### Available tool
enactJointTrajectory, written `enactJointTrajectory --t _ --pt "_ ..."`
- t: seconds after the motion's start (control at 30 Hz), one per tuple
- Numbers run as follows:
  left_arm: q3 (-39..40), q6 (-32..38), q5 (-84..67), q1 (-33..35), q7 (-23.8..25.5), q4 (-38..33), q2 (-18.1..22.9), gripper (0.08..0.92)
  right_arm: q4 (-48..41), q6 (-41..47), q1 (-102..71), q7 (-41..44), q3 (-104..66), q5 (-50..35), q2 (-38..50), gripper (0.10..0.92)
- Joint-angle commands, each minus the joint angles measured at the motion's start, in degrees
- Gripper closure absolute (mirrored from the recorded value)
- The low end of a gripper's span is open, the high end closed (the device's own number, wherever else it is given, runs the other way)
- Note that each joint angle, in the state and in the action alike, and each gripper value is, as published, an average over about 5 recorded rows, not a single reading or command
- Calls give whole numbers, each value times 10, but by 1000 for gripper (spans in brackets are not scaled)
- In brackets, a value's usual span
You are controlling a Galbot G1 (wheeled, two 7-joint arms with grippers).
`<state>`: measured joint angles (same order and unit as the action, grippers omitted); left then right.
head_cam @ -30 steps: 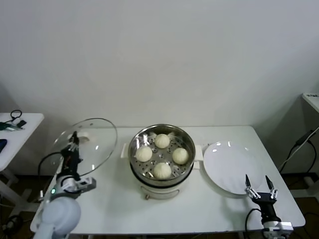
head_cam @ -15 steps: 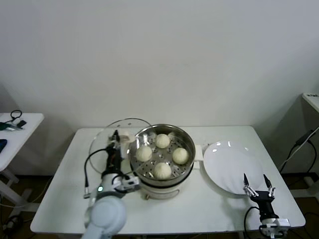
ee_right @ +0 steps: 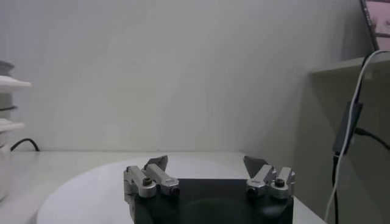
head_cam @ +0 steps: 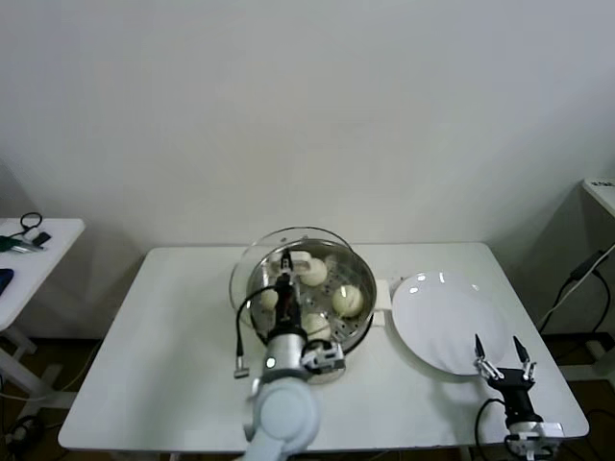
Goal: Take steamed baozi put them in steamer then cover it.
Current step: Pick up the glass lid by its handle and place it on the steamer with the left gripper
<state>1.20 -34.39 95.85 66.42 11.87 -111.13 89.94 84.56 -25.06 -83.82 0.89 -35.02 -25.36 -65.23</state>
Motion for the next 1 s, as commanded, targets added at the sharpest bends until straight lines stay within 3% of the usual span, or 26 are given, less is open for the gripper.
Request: enactJointTrajectory --t 0.03,1.0 --pt "29 -1 62 -10 8 27 51 866 0 -7 -2 1 -3 -4 -1 203" --pt "25 -24 35 -20 0 95 51 866 -2 -13 -9 3 -7 -1 -9 203"
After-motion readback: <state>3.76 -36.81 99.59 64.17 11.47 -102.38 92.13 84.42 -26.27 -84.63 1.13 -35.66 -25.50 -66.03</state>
